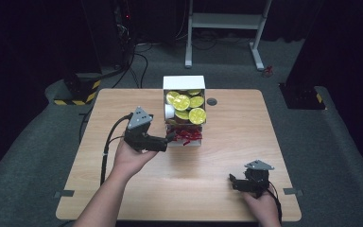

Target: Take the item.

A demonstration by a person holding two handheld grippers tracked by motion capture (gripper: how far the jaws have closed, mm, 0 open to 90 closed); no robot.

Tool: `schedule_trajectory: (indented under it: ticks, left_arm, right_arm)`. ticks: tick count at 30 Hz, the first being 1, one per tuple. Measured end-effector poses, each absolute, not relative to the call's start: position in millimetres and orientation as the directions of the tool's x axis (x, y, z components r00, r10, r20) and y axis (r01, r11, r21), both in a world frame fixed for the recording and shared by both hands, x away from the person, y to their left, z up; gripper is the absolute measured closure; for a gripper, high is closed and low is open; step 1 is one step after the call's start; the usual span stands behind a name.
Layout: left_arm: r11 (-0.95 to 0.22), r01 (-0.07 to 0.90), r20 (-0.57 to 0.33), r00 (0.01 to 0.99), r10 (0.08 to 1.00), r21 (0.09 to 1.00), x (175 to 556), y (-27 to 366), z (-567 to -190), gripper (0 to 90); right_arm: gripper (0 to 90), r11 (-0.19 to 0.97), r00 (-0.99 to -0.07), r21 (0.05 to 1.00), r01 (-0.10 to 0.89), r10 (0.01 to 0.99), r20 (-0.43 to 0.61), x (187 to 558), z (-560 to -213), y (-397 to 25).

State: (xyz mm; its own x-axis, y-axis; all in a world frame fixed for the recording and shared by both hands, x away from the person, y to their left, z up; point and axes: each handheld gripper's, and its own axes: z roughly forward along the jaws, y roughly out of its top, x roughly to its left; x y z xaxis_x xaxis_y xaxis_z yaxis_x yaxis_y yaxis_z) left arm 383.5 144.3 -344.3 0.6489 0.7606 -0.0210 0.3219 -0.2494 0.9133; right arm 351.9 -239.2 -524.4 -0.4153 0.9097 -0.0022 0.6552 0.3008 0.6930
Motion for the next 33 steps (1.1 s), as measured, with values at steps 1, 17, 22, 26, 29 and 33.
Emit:
schedule_trajectory:
  ticks: [1, 17, 22, 26, 29, 33]
  left_arm:
    - [-0.251, 0.319, -0.019, 0.65, 0.759, 0.914, 385, 143, -343, 1.6]
    - [-0.3, 0.289, 0.035, 0.665, 0.746, 0.909, 411, 114, -319, 3.3]
    - [-0.302, 0.292, 0.04, 0.656, 0.753, 0.907, 423, 108, -318, 4.3]
    - [-0.3, 0.301, 0.035, 0.65, 0.76, 0.905, 436, 102, -319, 6.3]
    - [-0.296, 0.305, 0.033, 0.644, 0.764, 0.905, 442, 101, -320, 8.9]
    - [-0.295, 0.317, 0.028, 0.638, 0.769, 0.901, 449, 99, -325, 14.8]
  right_arm:
    - [7.9, 0.301, -0.416, 0.693, 0.655, 0.91, -0.002, 352, -524, -239]
    - [8.2, 0.308, -0.421, 0.695, 0.65, 0.907, -0.009, 352, -525, -240]
    - [8.4, 0.306, -0.419, 0.695, 0.651, 0.908, -0.007, 351, -525, -240]
    - [8.5, 0.305, -0.419, 0.695, 0.651, 0.908, -0.005, 350, -524, -239]
    - [8.5, 0.306, -0.421, 0.695, 0.651, 0.907, -0.005, 350, -524, -240]
    - [8.6, 0.306, -0.421, 0.695, 0.651, 0.907, -0.005, 350, -524, -239]
